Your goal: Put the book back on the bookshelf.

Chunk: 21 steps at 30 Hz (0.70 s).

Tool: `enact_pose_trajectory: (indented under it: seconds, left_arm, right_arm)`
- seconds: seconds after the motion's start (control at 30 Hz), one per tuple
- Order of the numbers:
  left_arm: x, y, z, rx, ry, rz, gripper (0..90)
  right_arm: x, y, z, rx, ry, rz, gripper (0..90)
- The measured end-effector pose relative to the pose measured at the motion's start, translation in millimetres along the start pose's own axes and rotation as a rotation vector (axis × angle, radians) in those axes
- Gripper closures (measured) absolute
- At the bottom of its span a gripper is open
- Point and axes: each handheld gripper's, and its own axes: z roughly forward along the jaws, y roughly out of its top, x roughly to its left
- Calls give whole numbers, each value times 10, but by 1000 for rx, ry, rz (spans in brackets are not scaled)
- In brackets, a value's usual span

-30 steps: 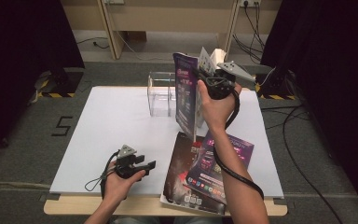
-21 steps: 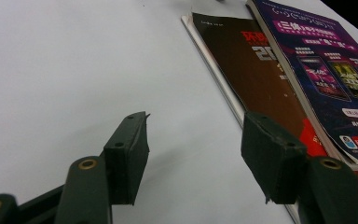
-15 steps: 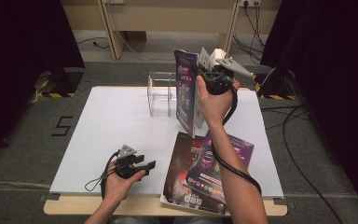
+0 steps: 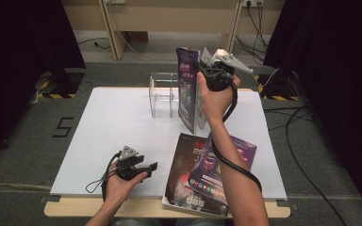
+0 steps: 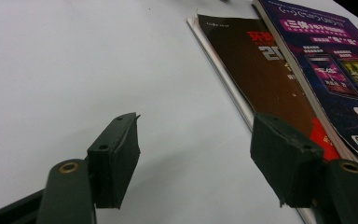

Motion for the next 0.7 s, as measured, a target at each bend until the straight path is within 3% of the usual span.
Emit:
enact_pose_trajectory:
  seconds: [0.7]
  left_arm:
    - [7, -6, 3, -5, 12, -2, 274]
  right_arm:
    - [-67, 29, 240, -6, -22, 9, 833]
